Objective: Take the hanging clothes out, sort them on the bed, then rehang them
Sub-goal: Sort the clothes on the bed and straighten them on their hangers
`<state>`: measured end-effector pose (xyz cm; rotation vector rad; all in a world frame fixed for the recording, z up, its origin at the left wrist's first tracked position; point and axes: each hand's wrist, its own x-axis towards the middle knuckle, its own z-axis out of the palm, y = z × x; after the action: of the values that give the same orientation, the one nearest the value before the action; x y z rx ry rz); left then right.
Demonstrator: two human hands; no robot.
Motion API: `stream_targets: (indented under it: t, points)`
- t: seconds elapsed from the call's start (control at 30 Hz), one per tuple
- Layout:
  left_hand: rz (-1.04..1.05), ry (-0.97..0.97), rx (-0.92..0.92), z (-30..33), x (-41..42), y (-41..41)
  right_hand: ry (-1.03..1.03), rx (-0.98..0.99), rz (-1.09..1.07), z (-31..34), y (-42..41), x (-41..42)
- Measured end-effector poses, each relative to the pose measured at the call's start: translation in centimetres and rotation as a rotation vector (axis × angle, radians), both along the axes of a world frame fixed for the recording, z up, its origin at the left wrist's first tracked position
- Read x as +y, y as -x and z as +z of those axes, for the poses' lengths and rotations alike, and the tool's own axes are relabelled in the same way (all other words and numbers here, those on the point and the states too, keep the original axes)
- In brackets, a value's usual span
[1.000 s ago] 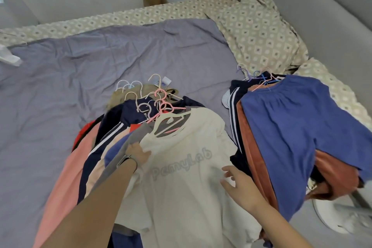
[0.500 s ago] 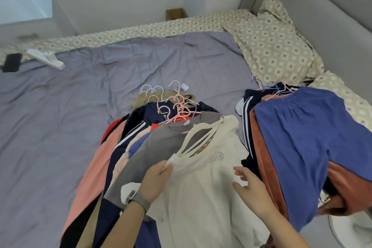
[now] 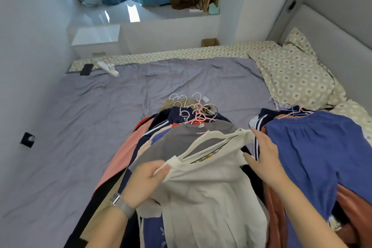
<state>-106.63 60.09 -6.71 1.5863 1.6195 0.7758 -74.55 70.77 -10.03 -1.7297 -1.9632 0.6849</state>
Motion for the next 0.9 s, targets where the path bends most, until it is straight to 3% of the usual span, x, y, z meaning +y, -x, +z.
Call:
stream_targets:
  t: [0.23,0.37,0.47,0.7,0.9]
  points:
    - [0.038,0.017,-0.053,4.3,-9.2,-2.5,-0.122,-0.110,0.241,4.8,-4.7,-3.5]
    - [0.180,0.029,0.090,5.3,-13.7,-3.5,0.017,0.017,0.454,6.6,-5.5,-5.8]
    - [0.309,-0.012,0.219,5.7,-16.9,-4.7,0.006,0.074,0.514,6.9,-4.5,-7.2]
    - [0.600,-0.072,0.295,7.8,-25.1,-2.5,-0.071,0.110,0.701,9.5,2.8,-10.0]
    - [0.827,-0.129,0.290,10.6,-34.5,4.2,-0.142,0.211,0.823,13.0,13.8,-16.1]
